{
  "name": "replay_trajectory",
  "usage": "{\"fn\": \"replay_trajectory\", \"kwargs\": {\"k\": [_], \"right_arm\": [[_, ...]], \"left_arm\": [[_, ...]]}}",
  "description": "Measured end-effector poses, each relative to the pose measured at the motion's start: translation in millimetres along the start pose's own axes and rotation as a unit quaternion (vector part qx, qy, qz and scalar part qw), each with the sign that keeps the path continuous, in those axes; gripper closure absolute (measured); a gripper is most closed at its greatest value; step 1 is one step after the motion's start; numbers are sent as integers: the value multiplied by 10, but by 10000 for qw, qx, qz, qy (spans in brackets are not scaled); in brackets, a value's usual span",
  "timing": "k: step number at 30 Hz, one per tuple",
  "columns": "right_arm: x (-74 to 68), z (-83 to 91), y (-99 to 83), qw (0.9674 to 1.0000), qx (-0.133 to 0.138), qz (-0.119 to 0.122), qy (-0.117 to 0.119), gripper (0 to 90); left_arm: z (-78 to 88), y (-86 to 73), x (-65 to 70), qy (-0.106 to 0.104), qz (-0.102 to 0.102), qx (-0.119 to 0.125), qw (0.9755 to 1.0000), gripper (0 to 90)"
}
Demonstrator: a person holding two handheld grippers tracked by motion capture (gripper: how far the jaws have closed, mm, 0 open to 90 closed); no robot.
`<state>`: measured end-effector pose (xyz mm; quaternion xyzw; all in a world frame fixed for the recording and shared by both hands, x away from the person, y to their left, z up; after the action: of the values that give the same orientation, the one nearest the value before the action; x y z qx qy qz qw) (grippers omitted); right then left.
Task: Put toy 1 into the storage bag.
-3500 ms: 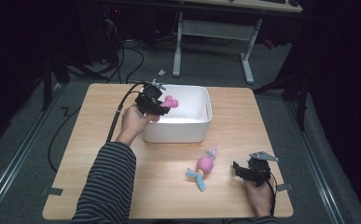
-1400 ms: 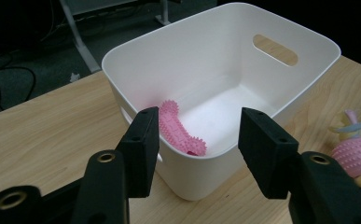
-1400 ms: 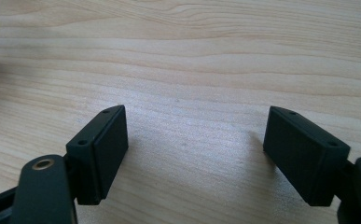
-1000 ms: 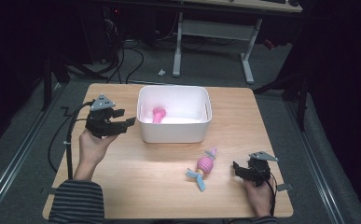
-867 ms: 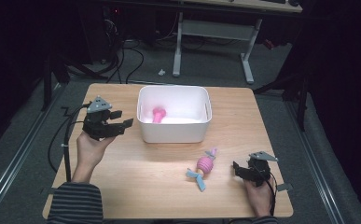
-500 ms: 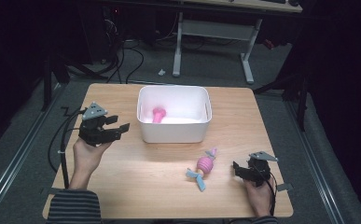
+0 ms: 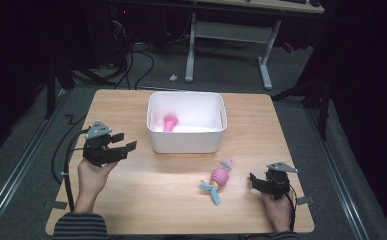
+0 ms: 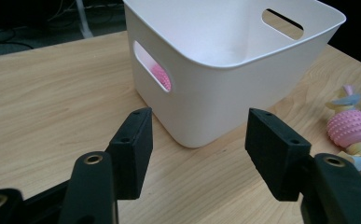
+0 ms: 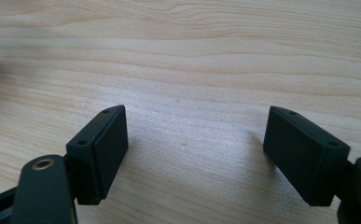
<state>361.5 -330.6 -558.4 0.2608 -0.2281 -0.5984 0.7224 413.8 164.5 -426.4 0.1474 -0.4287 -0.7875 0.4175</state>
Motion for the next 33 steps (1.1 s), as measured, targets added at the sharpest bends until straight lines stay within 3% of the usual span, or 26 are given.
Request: {"fn": "replay_trajectory", "kwargs": {"k": [5, 12, 17, 33], "right_arm": [[0, 1, 0, 10000, -9, 1, -3, 221], [0, 0, 0, 10000, -2, -2, 0, 221], [0, 0, 0, 10000, 1, -1, 1, 221], [1, 0, 0, 10000, -1, 13, -4, 221]], "left_arm": [[-34, -72, 12, 156, -78, -131, 9998, 411], [-56, -173, 37, 140, -50, -144, 9998, 406], [-96, -277, 61, -59, 105, -113, 9999, 402], [-278, -524, 145, -123, 253, -197, 9994, 390]]}}
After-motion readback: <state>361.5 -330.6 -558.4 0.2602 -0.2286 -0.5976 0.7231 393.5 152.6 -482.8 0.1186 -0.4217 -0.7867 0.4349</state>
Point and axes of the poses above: each handheld gripper's, and its own axes: z roughly backward along the jaws, y roughly out of its top, x roughly to its right, the point moved 4 cm from there along -z, roughly forward along the jaws, and after that the axes turned 5 degrees about -x, right-handed, at the moved point
